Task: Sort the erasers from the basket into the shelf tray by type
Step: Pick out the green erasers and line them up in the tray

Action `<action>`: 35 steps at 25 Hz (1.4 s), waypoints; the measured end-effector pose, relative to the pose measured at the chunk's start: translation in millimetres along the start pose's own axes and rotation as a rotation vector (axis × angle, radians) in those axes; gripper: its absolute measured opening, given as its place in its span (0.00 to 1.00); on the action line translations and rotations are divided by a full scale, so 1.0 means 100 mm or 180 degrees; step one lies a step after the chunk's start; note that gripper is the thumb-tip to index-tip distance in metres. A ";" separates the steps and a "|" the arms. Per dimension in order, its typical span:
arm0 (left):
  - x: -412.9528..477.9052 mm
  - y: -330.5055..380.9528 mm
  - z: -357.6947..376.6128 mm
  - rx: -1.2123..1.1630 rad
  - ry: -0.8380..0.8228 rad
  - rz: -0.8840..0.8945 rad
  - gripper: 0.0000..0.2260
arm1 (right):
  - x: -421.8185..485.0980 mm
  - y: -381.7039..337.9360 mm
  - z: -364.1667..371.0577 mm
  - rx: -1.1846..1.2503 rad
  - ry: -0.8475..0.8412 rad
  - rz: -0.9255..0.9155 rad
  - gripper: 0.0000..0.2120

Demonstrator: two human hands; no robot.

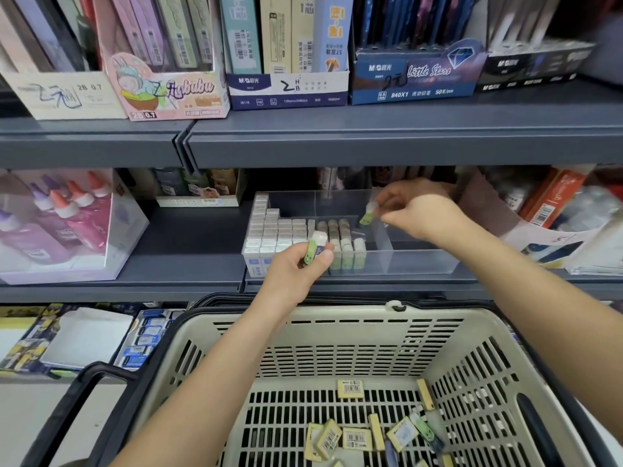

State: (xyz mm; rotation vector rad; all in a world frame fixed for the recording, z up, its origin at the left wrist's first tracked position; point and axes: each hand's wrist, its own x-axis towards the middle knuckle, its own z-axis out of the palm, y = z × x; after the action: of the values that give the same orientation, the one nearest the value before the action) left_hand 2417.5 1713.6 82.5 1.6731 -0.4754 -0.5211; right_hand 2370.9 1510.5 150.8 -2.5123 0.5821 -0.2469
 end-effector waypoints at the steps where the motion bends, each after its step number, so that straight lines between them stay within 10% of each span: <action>1: -0.01 0.00 0.00 0.0099 -0.0022 0.0026 0.08 | 0.03 0.00 0.05 -0.0248 -0.0084 0.0004 0.11; 15: -0.04 0.03 0.02 -0.0035 -0.0061 0.0081 0.04 | 0.10 0.13 0.38 -0.1044 -0.0617 -0.0351 0.12; 20: -0.02 0.07 0.10 0.0017 -0.0061 0.0554 0.12 | -0.31 -0.08 0.23 0.0921 -0.0343 -0.0454 0.07; 27: -0.01 0.02 0.17 0.0415 -0.0154 0.0589 0.13 | -0.45 -0.02 0.09 0.1367 -0.0501 -0.0123 0.03; 35: -0.19 -0.20 -0.17 0.2699 -0.0074 0.1099 0.25 | 0.10 0.16 0.13 0.0345 0.0419 -0.0044 0.04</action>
State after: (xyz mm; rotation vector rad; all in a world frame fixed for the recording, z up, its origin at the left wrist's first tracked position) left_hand 2413.0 1741.3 66.7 2.3113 -1.0821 -0.0638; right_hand 2378.0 1500.3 131.8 -2.4089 0.5872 -0.4401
